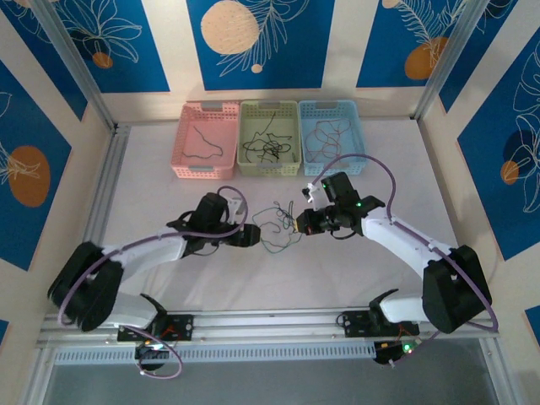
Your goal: Untangle the cables
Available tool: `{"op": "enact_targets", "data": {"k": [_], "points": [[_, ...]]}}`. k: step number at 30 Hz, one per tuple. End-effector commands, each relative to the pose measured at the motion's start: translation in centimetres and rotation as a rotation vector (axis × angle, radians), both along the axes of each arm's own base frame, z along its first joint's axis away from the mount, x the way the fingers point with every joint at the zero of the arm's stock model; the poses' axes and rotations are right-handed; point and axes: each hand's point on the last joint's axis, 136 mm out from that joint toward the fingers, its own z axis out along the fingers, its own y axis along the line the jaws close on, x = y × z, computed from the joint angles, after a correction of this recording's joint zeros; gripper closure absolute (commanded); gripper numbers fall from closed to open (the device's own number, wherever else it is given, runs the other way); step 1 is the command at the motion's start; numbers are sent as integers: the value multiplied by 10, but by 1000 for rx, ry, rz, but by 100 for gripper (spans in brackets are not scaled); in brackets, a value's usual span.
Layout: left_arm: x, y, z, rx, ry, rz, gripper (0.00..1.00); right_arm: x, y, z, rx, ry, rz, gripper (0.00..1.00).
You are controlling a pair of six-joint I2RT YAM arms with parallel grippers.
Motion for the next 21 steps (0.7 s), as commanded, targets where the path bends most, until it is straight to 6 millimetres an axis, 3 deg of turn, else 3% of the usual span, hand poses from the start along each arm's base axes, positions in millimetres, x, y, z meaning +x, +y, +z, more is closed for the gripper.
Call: {"op": "enact_targets", "data": {"k": [1, 8, 11, 18, 21], "points": [[26, -17, 8, -29, -131, -33, 25, -5, 2, -1, 29, 24, 9, 100], [48, -27, -10, -22, -141, -6, 26, -6, 1, -1, 30, 22, 7, 100], [58, -29, -14, -14, -160, 10, 32, -6, 0, 0, 30, 20, 6, 100], [65, -37, -10, -77, -195, 16, 62, -7, -1, 0, 28, 20, 3, 100], [67, -31, -10, -69, -204, 32, 84, -7, -1, 1, 29, 14, 3, 100]]}}
